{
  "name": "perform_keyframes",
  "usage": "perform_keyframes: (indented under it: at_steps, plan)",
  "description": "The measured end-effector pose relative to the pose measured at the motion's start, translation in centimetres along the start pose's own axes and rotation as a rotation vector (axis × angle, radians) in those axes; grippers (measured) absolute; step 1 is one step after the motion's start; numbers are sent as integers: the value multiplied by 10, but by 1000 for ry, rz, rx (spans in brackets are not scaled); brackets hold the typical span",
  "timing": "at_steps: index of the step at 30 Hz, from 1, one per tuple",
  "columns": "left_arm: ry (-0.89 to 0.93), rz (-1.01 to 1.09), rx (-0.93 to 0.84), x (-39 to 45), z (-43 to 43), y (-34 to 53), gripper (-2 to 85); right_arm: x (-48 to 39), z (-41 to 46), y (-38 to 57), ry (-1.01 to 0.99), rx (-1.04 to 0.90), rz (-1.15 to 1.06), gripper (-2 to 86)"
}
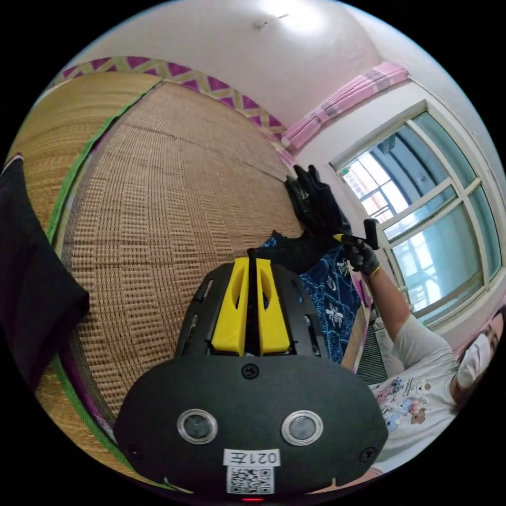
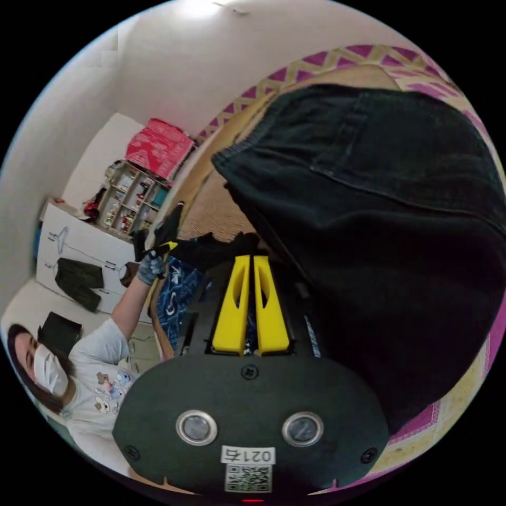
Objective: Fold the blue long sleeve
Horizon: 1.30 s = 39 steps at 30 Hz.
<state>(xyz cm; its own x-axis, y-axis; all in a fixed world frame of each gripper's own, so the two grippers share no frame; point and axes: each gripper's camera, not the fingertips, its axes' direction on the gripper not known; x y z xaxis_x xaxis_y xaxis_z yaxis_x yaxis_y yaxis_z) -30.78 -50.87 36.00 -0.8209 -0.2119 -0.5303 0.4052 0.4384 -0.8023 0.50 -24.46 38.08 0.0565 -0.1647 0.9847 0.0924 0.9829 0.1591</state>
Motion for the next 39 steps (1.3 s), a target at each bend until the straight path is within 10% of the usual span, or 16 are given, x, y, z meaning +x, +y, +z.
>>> perform_keyframes:
  at_steps: [21, 33, 39]
  plan:
    - [-12, 541, 202, 201, -132, 212, -10, -239, -112, 281, -87, 63, -491, -4]
    - [211, 422, -281, 211, -57, 425, -9, -256, -3, 476, -311, -392, -537, 3]
    - [139, 455, -435, 211, -49, 444, -8, -321, 43, 474, -18, -546, -583, 82]
